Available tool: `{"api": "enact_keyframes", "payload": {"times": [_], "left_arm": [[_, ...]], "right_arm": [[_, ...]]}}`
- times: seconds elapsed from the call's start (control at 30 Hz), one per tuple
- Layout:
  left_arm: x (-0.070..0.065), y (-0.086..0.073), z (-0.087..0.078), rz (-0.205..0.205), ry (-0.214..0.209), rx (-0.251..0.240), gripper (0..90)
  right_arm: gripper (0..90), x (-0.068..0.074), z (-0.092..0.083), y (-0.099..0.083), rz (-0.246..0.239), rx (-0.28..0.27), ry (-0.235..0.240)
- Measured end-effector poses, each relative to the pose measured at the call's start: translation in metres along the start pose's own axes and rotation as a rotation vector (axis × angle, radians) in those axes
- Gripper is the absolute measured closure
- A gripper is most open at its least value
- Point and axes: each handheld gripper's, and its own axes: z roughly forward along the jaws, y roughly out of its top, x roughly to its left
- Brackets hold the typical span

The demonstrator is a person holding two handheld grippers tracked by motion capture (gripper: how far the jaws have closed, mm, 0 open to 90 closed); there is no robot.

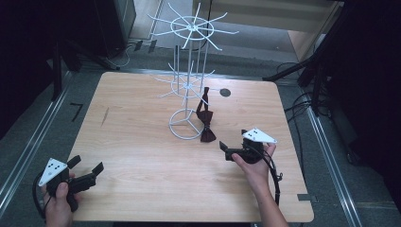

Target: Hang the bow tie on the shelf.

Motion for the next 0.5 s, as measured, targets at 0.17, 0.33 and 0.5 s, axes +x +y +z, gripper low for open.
{"api": "enact_keyframes", "payload": {"times": [0.17,0.33,0.5], "left_arm": [[0.0,0.0,0.0,0.003,0.002,0.001,6.8],[-0.001,0.0,0.0,0.003,0.003,0.002,6.8],[-0.001,0.0,0.0,0.003,0.002,0.005,6.8]], "right_arm": [[0.0,-0.007,-0.011,-0.006,0.023,-0.011,-0.015],[0.0,-0.012,-0.023,-0.014,0.044,-0.014,-0.025],[0.0,-0.018,-0.033,-0.024,0.059,-0.012,-0.038]]}}
